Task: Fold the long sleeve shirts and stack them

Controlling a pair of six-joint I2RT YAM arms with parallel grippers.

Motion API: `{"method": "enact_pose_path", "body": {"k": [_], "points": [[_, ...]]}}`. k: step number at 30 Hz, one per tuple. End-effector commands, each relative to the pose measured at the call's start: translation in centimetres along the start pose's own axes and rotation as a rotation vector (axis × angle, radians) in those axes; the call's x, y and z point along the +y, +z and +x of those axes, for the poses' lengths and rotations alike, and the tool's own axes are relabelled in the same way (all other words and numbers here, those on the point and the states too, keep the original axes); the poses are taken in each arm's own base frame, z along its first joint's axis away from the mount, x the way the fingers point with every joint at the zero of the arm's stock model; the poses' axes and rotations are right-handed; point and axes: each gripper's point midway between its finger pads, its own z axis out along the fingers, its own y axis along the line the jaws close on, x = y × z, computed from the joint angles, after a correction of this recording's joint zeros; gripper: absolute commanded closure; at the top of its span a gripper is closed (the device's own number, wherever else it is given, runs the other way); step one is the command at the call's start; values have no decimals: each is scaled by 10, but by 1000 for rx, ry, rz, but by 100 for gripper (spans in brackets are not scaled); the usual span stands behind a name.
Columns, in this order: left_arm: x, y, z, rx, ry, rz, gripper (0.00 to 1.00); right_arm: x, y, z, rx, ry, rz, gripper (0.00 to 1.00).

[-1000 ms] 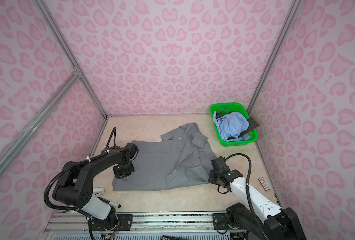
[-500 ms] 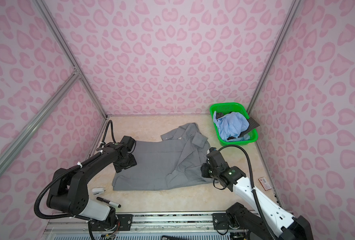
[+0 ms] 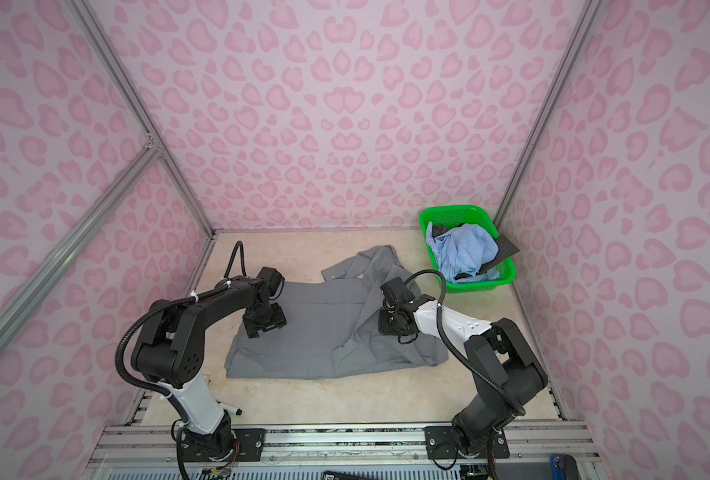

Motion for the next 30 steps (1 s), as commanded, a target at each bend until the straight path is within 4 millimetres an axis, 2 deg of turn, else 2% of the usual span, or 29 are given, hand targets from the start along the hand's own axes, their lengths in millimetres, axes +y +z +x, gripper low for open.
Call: {"method": "enact_pose_path", "body": {"k": [1, 5, 6, 10, 12, 16, 19, 20, 23, 27, 30], "points": [[-4, 12, -7, 17, -1, -36, 29, 1, 17, -13, -6, 39, -35, 60], [-15, 19, -28, 20, -11, -57, 28, -1, 36, -28, 7, 52, -43, 61], [-19, 16, -38, 5, -12, -59, 28, -1, 40, -33, 4, 53, -45, 61], [-14, 15, -63, -5, -52, -69, 27, -2, 50, -55, 11, 50, -43, 61], [-5, 12, -70, 3, -102, -46, 27, 0, 42, -67, -5, 35, -37, 60], [9, -15, -71, -22, -180, 25, 25, 4, 2, -77, -82, 10, -33, 49], [8, -32, -65, -43, -202, 90, 22, -6, -23, -67, -116, -5, -6, 42], [8, -29, -56, -19, -201, 98, 22, -11, -29, -62, -117, -1, 5, 41], [0, -26, -47, 8, -189, 140, 23, -19, -41, -35, -113, -8, -1, 39], [-8, -19, -47, 22, -169, 150, 23, -31, -44, 8, -82, -29, 27, 37], [-12, -11, -48, 35, -165, 141, 24, -38, -37, 22, -99, -24, 30, 36]]}}
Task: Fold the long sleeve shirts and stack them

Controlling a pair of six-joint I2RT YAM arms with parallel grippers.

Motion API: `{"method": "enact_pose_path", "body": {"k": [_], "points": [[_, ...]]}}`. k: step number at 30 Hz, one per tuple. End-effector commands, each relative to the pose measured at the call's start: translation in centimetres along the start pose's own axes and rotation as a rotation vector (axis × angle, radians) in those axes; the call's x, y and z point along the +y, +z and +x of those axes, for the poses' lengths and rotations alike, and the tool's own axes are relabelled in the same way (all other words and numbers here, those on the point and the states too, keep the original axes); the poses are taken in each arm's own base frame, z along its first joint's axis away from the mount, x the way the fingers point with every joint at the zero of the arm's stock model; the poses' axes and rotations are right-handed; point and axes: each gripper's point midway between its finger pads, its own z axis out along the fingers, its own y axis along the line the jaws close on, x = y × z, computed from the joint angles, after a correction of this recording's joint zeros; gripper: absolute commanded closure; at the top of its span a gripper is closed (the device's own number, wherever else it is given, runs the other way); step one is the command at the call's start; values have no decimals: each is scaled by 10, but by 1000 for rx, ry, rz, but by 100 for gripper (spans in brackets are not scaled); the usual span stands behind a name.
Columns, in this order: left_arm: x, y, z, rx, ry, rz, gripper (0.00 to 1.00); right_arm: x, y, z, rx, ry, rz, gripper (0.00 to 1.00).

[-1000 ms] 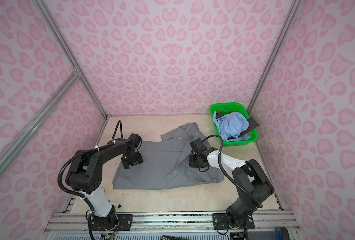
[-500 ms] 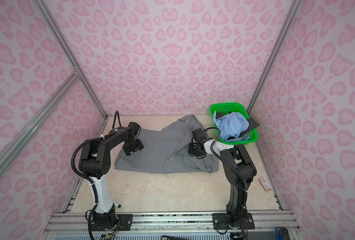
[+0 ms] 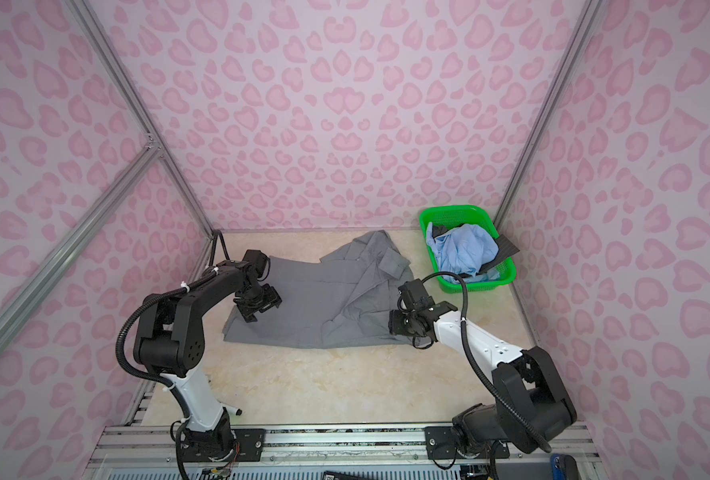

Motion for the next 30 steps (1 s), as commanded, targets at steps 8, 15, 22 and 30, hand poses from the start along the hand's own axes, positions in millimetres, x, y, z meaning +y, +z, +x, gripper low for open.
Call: {"method": "enact_pose_path", "body": {"k": [8, 15, 22, 30], "points": [[5, 32, 2, 45, 6, -63, 24, -26, 29, 19, 54, 33, 75, 71], [13, 37, 4, 43, 4, -92, 23, -44, 1, 28, 17, 105, 93, 100], [14, 36, 4, 37, -1, -98, 23, -73, -21, 52, 16, 188, 179, 100], [15, 34, 11, 54, -5, -81, 23, -52, -29, 44, 31, 170, 68, 63]]}}
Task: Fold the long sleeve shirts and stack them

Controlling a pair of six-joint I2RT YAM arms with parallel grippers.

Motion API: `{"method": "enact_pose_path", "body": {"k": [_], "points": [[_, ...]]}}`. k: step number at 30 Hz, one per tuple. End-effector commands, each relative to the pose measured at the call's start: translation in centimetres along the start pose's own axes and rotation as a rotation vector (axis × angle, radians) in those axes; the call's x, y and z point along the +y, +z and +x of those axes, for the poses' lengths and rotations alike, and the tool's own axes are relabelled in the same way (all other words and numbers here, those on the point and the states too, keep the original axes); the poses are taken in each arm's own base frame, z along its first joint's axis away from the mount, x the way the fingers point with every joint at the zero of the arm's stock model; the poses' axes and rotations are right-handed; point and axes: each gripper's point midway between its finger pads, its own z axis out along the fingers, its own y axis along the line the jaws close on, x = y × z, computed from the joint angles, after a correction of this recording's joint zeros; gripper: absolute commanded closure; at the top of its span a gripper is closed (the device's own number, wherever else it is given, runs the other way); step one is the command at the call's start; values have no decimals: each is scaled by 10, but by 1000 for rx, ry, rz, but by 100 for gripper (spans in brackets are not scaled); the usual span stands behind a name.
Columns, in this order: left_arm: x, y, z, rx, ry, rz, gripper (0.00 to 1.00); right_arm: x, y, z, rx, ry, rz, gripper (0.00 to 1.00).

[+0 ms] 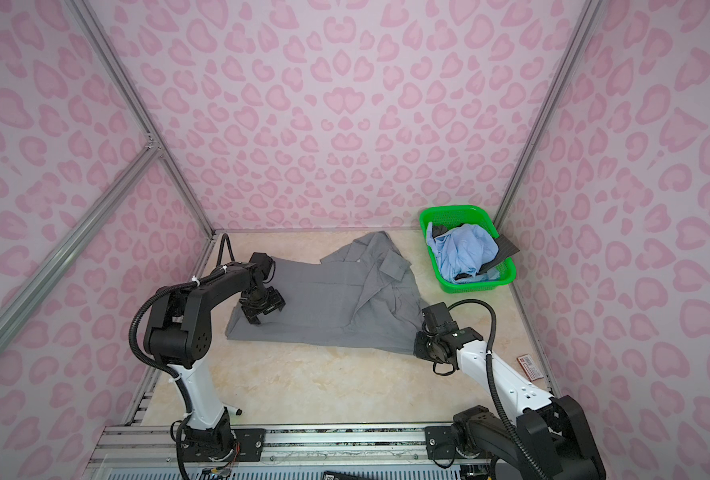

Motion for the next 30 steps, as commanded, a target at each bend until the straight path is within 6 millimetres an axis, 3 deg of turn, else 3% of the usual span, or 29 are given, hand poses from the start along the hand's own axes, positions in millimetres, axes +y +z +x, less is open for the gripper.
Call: {"method": "enact_pose_path", "body": {"k": [1, 5, 8, 13, 18, 22, 25, 30], "points": [[8, 7, 11, 38, -10, -20, 23, 11, -15, -6, -14, -30, -28, 61], [8, -16, 10, 3, -10, 21, 22, 40, -48, -26, -119, -128, -55, 55], [11, -32, 12, -28, -6, 41, 22, 74, -55, -25, -124, -208, -105, 54], [25, -36, 27, -22, 2, 39, 22, 118, -21, -11, -36, -243, -217, 57], [33, -42, 40, -31, 7, 69, 22, 116, 24, 2, 66, -247, -172, 62], [45, -44, 59, -35, 15, 85, 22, 86, 51, 16, 114, -212, -75, 62], [54, -39, 74, -25, 26, 80, 22, 66, 57, 23, 112, -192, -16, 59], [69, -33, 93, -5, 53, 50, 22, 63, 44, 28, 120, -208, -22, 55]]}}
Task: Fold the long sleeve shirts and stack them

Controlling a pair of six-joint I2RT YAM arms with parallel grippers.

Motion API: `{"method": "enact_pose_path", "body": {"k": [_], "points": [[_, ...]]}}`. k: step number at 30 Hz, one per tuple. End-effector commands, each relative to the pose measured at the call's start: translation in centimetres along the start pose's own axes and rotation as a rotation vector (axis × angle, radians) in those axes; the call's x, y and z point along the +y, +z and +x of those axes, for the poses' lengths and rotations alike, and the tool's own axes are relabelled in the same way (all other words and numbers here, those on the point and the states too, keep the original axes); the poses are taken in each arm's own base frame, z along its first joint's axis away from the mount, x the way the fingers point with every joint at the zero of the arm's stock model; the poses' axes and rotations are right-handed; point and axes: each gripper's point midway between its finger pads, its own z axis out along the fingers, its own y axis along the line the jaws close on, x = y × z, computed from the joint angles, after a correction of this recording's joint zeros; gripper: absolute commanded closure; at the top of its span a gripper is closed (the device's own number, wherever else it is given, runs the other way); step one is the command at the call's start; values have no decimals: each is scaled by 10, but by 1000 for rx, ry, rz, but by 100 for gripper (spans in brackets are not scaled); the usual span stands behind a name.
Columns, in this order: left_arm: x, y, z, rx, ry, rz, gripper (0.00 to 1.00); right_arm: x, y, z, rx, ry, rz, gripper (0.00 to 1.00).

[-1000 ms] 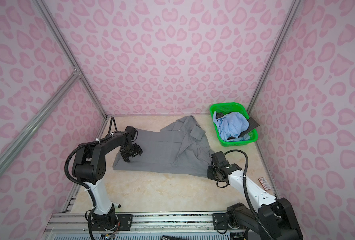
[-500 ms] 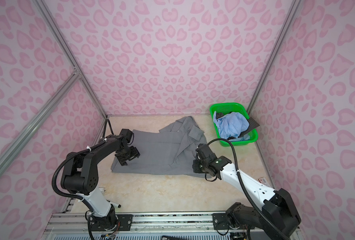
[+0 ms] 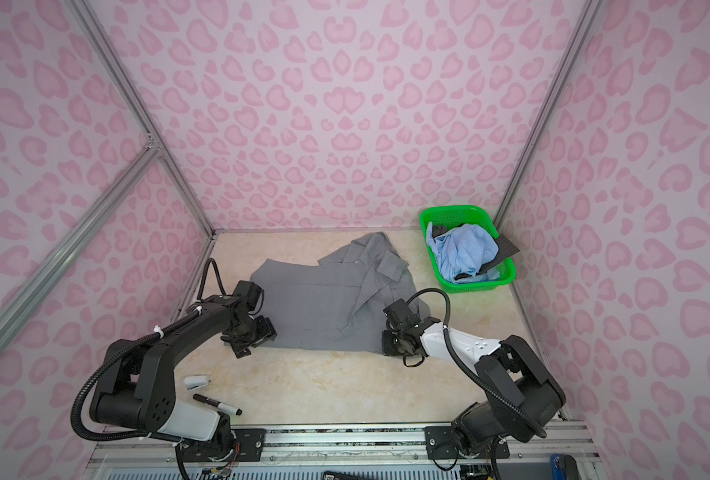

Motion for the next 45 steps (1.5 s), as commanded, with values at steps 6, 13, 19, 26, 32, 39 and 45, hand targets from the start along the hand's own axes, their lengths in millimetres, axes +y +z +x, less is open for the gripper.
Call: {"method": "enact_pose_path", "body": {"k": [6, 13, 19, 26, 32, 39, 45], "points": [[4, -53, -35, -157, 22, 11, 20, 12, -65, -20, -111, -97, -19, 48], [14, -55, -77, -198, -57, -1, 21, 37, -87, -62, -203, -153, -91, 44], [13, -40, -94, -180, -43, -49, 24, 50, -67, -83, -123, -190, -93, 44], [19, -17, -98, -131, -20, -123, 44, 64, -61, -98, -151, -227, -133, 43], [26, -10, -106, -131, -14, -182, 49, 70, -50, -91, -129, -228, -184, 43], [27, 0, -112, -119, -7, -220, 65, 73, -44, -80, -126, -216, -225, 43], [26, 4, -115, -109, 0, -234, 92, 73, -39, -75, -117, -215, -237, 43]]}}
